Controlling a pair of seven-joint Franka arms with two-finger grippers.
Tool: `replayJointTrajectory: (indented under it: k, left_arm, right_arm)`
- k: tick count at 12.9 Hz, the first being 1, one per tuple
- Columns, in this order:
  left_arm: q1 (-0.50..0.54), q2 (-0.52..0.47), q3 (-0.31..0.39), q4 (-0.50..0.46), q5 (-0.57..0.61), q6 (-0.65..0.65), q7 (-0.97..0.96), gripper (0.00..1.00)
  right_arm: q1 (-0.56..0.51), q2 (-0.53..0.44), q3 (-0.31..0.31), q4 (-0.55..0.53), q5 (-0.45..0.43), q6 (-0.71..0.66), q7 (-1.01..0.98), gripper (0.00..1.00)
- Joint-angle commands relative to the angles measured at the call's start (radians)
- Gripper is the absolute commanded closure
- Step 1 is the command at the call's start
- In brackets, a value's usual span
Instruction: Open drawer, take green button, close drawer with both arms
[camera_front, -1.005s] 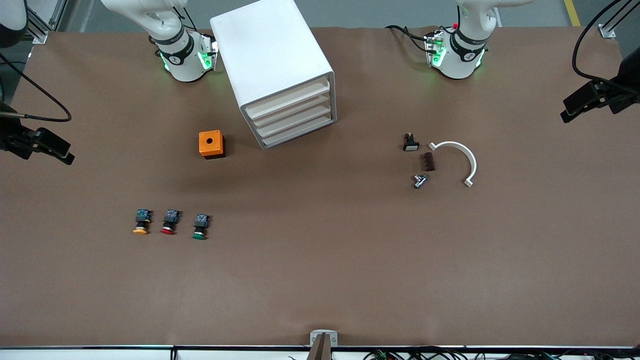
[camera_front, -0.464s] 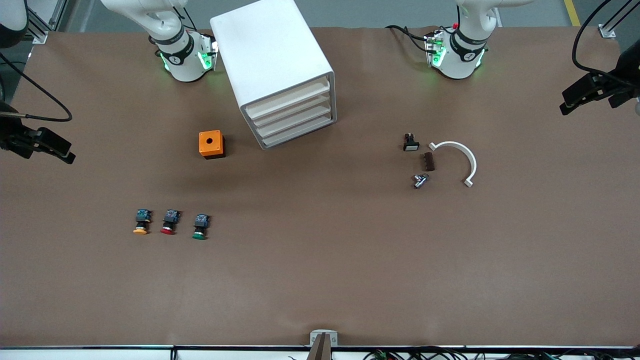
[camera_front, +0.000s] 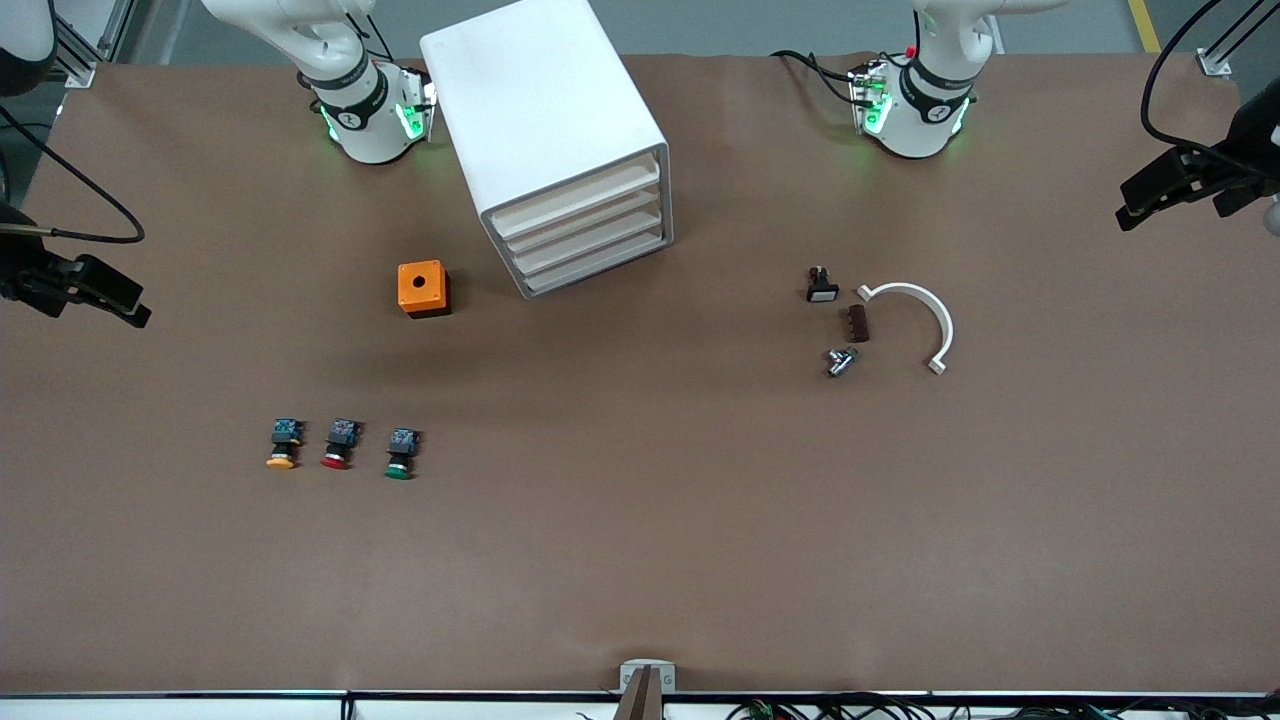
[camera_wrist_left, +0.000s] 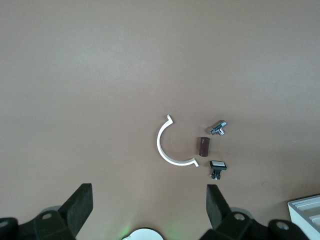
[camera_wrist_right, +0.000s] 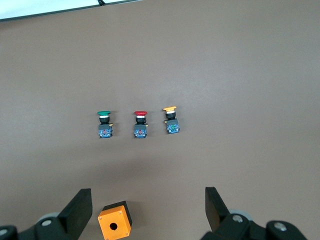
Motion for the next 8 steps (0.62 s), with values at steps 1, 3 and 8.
replayJointTrajectory:
  k: [1, 3, 8]
  left_arm:
    - [-0.003, -0.012, -0.008, -0.02, -0.017, 0.014, 0.022, 0.0]
    - [-0.001, -0.018, -0.015, -0.029, -0.02, 0.014, 0.022, 0.0]
    - [0.002, -0.055, -0.051, -0.1, -0.02, 0.018, 0.019, 0.0]
  right_arm:
    - [-0.013, -0.03, 0.011, -0.021, -0.013, -0.007, -0.014, 0.0]
    - [-0.012, -0.027, 0.011, -0.021, -0.015, -0.004, -0.005, 0.0]
    - [-0.022, -0.032, 0.011, -0.023, -0.016, -0.009, -0.011, 0.0]
